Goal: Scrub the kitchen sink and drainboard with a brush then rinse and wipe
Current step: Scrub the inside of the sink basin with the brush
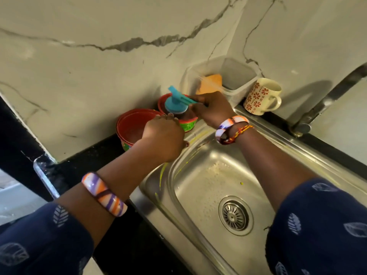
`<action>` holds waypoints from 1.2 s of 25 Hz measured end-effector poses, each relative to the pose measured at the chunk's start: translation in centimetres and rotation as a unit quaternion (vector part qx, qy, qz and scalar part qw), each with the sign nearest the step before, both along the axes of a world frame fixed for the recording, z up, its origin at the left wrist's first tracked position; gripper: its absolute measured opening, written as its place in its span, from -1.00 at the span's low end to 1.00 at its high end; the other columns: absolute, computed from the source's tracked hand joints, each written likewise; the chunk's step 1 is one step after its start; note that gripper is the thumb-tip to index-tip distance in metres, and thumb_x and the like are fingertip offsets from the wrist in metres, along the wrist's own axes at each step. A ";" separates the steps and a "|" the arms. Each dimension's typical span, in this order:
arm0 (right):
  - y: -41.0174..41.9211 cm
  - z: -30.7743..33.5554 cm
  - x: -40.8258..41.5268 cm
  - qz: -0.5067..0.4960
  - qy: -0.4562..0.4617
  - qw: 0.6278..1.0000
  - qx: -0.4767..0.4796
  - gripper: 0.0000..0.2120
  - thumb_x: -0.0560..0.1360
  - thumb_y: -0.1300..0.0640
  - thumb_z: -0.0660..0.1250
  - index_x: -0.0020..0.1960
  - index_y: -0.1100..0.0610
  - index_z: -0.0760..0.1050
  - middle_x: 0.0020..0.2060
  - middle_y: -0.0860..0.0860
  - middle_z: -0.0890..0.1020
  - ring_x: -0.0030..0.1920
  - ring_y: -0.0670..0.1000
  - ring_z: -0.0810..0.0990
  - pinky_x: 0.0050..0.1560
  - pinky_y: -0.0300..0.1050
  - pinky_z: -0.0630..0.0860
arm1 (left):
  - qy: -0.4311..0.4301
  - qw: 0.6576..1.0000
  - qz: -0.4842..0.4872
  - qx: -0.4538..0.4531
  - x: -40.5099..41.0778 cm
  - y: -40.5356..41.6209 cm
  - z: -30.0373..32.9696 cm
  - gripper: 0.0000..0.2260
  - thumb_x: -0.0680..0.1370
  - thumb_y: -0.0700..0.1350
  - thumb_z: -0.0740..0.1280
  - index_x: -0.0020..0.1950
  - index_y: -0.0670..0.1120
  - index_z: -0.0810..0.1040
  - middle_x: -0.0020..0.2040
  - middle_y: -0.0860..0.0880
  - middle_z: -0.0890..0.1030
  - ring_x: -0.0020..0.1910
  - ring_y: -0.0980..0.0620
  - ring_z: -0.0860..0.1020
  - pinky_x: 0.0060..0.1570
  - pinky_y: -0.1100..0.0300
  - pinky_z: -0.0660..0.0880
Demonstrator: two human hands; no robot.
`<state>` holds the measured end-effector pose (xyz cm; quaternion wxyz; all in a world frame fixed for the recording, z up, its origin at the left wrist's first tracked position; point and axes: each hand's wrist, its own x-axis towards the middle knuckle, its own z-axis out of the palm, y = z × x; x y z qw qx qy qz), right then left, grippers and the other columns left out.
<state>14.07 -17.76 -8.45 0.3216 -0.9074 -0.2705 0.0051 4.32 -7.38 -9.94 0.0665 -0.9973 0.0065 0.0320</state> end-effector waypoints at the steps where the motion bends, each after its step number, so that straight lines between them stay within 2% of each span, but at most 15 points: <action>1: -1.4 0.5 -0.5 -0.018 0.013 0.998 0.062 -0.70 0.51 0.19 0.27 0.23 0.09 0.55 -0.38 -0.17 0.61 -0.42 -0.32 0.49 -0.38 -0.44 0.28 | -0.001 1.000 0.017 -0.023 -0.2 -0.1 -0.2 -0.44 0.61 0.14 0.08 0.47 -0.20 0.19 0.48 -0.19 0.19 0.44 -0.15 0.23 0.31 0.02 0.28; 3: -5.1 1.2 -2.1 -0.072 0.064 0.973 0.210 -0.78 0.54 0.20 0.24 0.13 0.03 0.56 -0.58 -0.14 0.46 -0.62 -0.23 0.36 -0.52 -0.43 0.23 | -0.028 0.996 0.043 -0.069 -0.8 -0.1 -0.6 -0.41 0.59 0.12 0.11 0.48 -0.22 0.13 0.49 -0.19 0.16 0.46 -0.14 0.18 0.36 0.02 0.23; 5: -9.9 0.5 -4.5 -0.114 0.105 0.947 0.282 -0.83 0.57 0.17 0.19 -0.09 -0.01 0.53 -0.60 -0.09 0.44 -0.64 -0.20 0.32 -0.62 -0.40 0.20 | -0.082 0.988 0.046 -0.120 -2.6 -0.8 -1.2 -0.42 0.58 0.08 0.17 0.49 -0.19 0.12 0.50 -0.17 0.17 0.47 -0.12 0.18 0.36 -0.01 0.25; 7: -13.6 -1.6 -6.0 -0.148 0.131 0.947 0.253 -0.78 0.59 0.14 0.15 -0.17 0.02 0.50 -0.56 -0.09 0.51 -0.61 -0.20 0.36 -0.62 -0.39 0.24 | -0.173 0.967 0.025 -0.184 -4.6 -0.9 -1.7 -0.49 0.57 0.00 0.21 0.47 -0.14 0.22 0.48 -0.12 0.26 0.44 -0.12 0.27 0.29 -0.05 0.36; 9: -17.7 -5.5 -6.5 -0.225 0.217 0.932 0.181 -0.82 0.59 0.18 0.16 -0.10 0.11 0.52 -0.40 -0.03 0.58 -0.56 -0.18 0.45 -0.61 -0.33 0.35 | -0.217 0.947 0.028 -0.237 -7.0 -2.6 -2.6 -0.58 0.55 -0.07 0.26 0.40 -0.12 0.37 0.40 -0.09 0.40 0.34 -0.14 0.41 0.12 -0.05 0.47; 10: -19.6 -7.8 -6.3 -0.280 0.247 0.919 0.124 -0.82 0.58 0.19 0.17 -0.04 0.21 0.53 -0.33 0.08 0.60 -0.50 -0.09 0.51 -0.55 -0.25 0.43 | -0.217 0.942 0.043 -0.252 -8.1 -3.4 -3.2 -0.60 0.55 -0.08 0.28 0.37 -0.12 0.42 0.36 -0.09 0.45 0.29 -0.16 0.46 0.07 -0.04 0.49; 12: -22.8 -11.8 -5.8 -0.368 0.250 0.894 -0.047 -0.73 0.54 0.19 0.21 0.10 0.36 0.54 -0.07 0.30 0.62 -0.19 0.14 0.61 -0.18 -0.02 0.53 | -0.212 0.937 0.071 -0.268 -9.7 -4.6 -4.5 -0.62 0.53 -0.06 0.29 0.33 -0.13 0.46 0.30 -0.12 0.51 0.23 -0.19 0.50 0.06 -0.06 0.49; 13: -23.6 -13.1 -5.7 -0.389 0.242 0.883 -0.104 -0.68 0.53 0.19 0.23 0.18 0.38 0.51 0.08 0.33 0.58 0.02 0.22 0.59 0.02 0.02 0.49 | -0.220 0.934 0.079 -0.271 -10.3 -5.1 -5.2 -0.63 0.53 -0.05 0.28 0.31 -0.13 0.49 0.28 -0.14 0.53 0.21 -0.20 0.52 0.05 -0.06 0.50; 15: -22.8 -14.1 -5.3 -0.404 0.223 0.880 -0.113 -0.65 0.54 0.21 0.23 0.25 0.39 0.44 0.23 0.33 0.50 0.25 0.29 0.46 0.19 0.02 0.39 | -0.246 0.924 0.086 -0.280 -11.1 -5.6 -6.0 -0.65 0.53 -0.05 0.26 0.27 -0.14 0.52 0.22 -0.15 0.57 0.12 -0.20 0.57 -0.02 -0.04 0.52; 17: -19.5 -14.9 -4.4 -0.359 0.190 0.908 -0.099 -0.66 0.56 0.22 0.17 0.26 0.38 0.43 0.24 0.32 0.49 0.27 0.29 0.44 0.20 0.02 0.37 | -0.266 0.909 0.091 -0.309 -11.7 -6.0 -6.5 -0.67 0.52 -0.05 0.24 0.23 -0.15 0.55 0.17 -0.15 0.60 0.03 -0.18 0.60 -0.06 -0.01 0.53; 20: -12.5 -16.4 -4.3 -0.186 0.146 0.965 -0.116 -0.67 0.58 0.19 0.13 0.29 0.28 0.44 0.24 0.26 0.51 0.25 0.25 0.46 0.18 -0.03 0.37 | -0.296 0.898 0.085 -0.313 -11.9 -6.3 -6.9 -0.71 0.52 -0.12 0.22 0.16 -0.19 0.59 0.07 -0.16 0.64 -0.03 -0.14 0.62 -0.09 0.07 0.51; 22: -10.5 -17.2 -5.4 -0.067 0.125 0.979 -0.149 -0.64 0.58 0.19 0.10 0.35 0.20 0.39 0.26 0.24 0.49 0.25 0.26 0.45 0.20 -0.03 0.38 | -0.314 0.892 0.094 -0.312 -12.0 -6.1 -6.9 -0.73 0.53 -0.14 0.22 0.12 -0.21 0.61 0.02 -0.17 0.65 -0.07 -0.14 0.62 -0.10 0.06 0.51; 24: -12.5 -16.8 -5.8 -0.041 0.108 0.975 -0.188 -0.61 0.57 0.21 0.10 0.39 0.16 0.35 0.28 0.24 0.48 0.25 0.26 0.45 0.21 -0.01 0.38 | -0.321 0.882 0.115 -0.326 -12.2 -6.1 -7.0 -0.73 0.53 -0.14 0.22 0.11 -0.21 0.61 -0.01 -0.17 0.66 -0.11 -0.14 0.62 -0.11 0.08 0.51; 27: -20.4 -15.4 -5.0 -0.199 0.122 0.951 -0.204 -0.64 0.57 0.20 0.14 0.33 0.27 0.40 0.26 0.27 0.49 0.26 0.26 0.45 0.20 -0.01 0.38 | -0.325 0.869 0.133 -0.349 -12.2 -6.2 -7.1 -0.74 0.54 -0.13 0.23 0.10 -0.20 0.61 0.00 -0.14 0.66 -0.11 -0.12 0.62 -0.10 0.09 0.53; 30: -25.8 -14.5 -5.9 -0.375 0.189 0.892 -0.168 -0.63 0.55 0.18 0.19 0.30 0.35 0.40 0.26 0.31 0.47 0.27 0.29 0.44 0.22 0.02 0.39 | -0.324 0.859 0.144 -0.369 -12.1 -6.0 -7.1 -0.69 0.53 -0.06 0.19 0.09 -0.18 0.62 -0.01 -0.11 0.67 -0.08 -0.10 0.62 -0.09 -0.03 0.57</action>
